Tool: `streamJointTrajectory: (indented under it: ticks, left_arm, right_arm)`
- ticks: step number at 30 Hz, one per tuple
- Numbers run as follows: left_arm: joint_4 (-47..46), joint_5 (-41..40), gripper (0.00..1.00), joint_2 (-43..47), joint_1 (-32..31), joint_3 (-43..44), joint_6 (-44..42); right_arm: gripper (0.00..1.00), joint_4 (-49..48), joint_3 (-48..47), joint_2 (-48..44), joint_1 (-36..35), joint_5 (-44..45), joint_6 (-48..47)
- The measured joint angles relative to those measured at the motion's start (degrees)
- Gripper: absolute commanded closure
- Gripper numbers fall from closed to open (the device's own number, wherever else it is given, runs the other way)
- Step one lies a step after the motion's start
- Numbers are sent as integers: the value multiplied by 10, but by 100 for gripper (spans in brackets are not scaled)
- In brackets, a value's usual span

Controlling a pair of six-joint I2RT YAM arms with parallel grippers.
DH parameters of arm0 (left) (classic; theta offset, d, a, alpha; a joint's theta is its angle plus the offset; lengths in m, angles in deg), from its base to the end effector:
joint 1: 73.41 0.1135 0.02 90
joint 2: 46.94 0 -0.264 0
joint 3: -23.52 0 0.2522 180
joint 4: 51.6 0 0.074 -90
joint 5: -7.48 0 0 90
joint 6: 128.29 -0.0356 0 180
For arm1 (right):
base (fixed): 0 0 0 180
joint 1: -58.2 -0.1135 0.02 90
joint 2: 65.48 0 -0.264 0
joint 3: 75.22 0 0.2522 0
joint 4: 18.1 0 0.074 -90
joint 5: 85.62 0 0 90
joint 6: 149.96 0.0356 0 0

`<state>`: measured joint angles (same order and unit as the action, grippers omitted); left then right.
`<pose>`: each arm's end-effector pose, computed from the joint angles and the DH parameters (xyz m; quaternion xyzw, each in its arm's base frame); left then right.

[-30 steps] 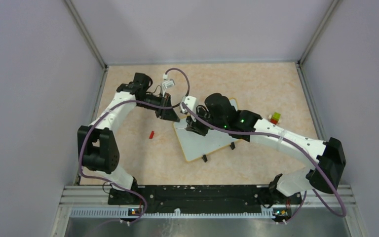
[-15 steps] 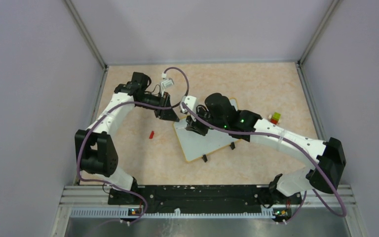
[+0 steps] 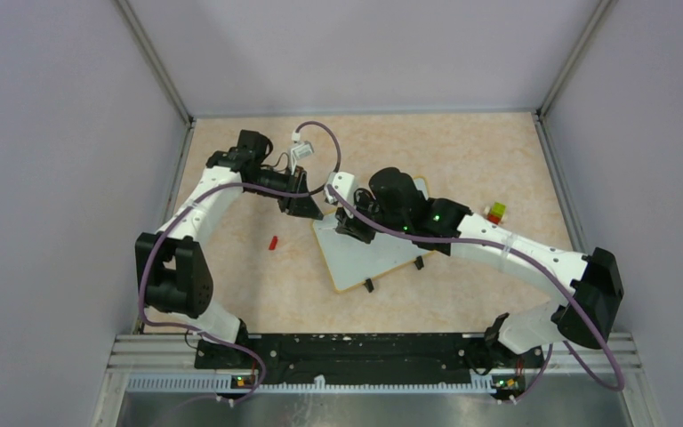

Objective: Write a sentence on the whiteboard

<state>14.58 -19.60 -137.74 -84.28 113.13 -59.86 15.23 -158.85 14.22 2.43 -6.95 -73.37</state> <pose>0.2990 -0.0897 0.2890 0.3320 0.7745 -0.4939 0.2143 0.1738 0.2679 0.3371 -0.5288 0.6790 0.2609 0.4374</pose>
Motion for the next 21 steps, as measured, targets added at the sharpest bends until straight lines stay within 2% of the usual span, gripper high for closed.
streamJointTrajectory:
  ticks: [4, 11, 21]
  left_arm:
    - [3, -2, 76, -10, 0, 0, -1]
    - [4, -6, 90, -16, -1, 0, -3]
    - [3, -5, 100, -16, -1, 0, -6]
  right_arm:
    - [100, -3, 0, 0, 0, 2, -1]
    - [100, -3, 0, 7, 0, 4, -1]
    - [100, -7, 0, 14, 0, 17, -1]
